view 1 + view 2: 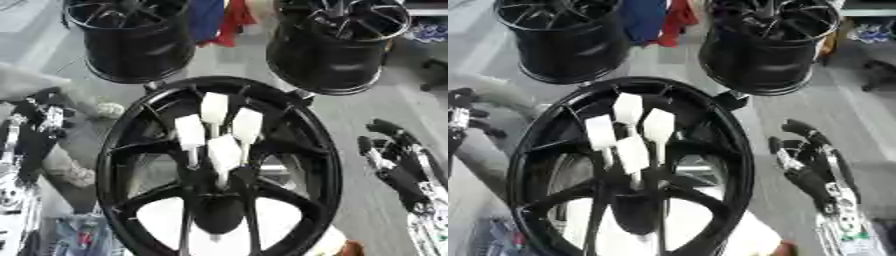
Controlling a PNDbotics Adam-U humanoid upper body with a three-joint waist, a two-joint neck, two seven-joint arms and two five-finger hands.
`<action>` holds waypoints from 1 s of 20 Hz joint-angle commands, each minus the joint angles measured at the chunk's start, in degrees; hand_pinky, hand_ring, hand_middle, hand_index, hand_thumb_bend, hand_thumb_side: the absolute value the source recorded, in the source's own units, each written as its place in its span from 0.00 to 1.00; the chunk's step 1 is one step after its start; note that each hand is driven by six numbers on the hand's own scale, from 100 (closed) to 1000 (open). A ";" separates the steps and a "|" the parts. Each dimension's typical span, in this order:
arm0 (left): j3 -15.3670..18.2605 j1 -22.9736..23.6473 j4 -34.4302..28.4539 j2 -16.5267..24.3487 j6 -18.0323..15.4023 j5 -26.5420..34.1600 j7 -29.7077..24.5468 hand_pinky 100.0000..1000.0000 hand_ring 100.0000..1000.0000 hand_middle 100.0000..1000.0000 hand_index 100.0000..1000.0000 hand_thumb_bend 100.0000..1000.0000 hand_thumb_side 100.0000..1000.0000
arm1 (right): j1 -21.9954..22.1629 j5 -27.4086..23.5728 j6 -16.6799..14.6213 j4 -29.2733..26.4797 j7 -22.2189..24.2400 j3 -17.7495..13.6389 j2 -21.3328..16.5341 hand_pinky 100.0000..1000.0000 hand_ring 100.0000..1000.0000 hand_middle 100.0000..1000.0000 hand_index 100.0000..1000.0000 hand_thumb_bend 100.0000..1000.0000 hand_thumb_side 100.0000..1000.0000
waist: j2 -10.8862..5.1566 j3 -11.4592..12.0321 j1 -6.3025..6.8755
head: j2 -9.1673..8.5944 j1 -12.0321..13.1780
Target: Pull the pin out of the wheel hub.
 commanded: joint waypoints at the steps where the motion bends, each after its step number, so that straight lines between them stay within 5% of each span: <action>1: -0.04 -0.79 -1.40 1.00 -0.15 0.17 0.05 0.50 0.57 0.64 0.76 0.04 0.51 | -0.39 -0.01 -0.16 -0.96 -0.05 -0.44 -0.63 0.59 0.61 0.75 0.81 0.28 0.23 | -0.60 -0.07 0.07 | 0.28 -0.13; 9: -0.69 -1.31 -2.37 7.14 -1.28 1.16 -0.39 0.51 0.57 0.64 0.77 0.06 0.49 | -0.42 0.02 -0.10 -0.88 0.08 -0.27 -0.66 0.59 0.61 0.75 0.81 0.27 0.23 | -0.63 -0.63 0.12 | 0.28 0.11; 13: -2.36 -2.59 -3.50 17.65 -3.46 2.07 -1.89 0.51 0.57 0.65 0.77 0.07 0.48 | -0.42 0.07 -0.10 -0.88 0.16 -0.22 -0.93 0.59 0.61 0.75 0.81 0.28 0.22 | -0.77 -0.98 0.35 | 0.28 0.15; 14: -3.02 -3.22 -3.66 21.10 -4.23 2.04 -2.53 0.52 0.57 0.65 0.78 0.05 0.55 | -0.35 0.09 -0.08 -0.86 0.17 -0.21 -1.03 0.59 0.61 0.75 0.81 0.28 0.22 | -0.91 -1.08 0.51 | 0.28 0.17; 15: -3.76 -3.92 -3.55 24.51 -5.07 2.01 -3.27 0.53 0.58 0.65 0.78 0.08 0.47 | -0.28 0.11 -0.07 -0.83 0.19 -0.18 -1.10 0.59 0.61 0.75 0.81 0.28 0.22 | -1.03 -1.16 0.63 | 0.28 0.18; 20: -9.53 -9.76 -1.53 39.52 -10.38 1.95 -9.89 0.57 0.60 0.68 0.80 0.10 0.47 | -0.08 0.20 -0.03 -0.69 0.54 0.18 -1.57 0.59 0.61 0.75 0.81 0.28 0.22 | -1.57 -1.79 1.16 | 0.28 0.46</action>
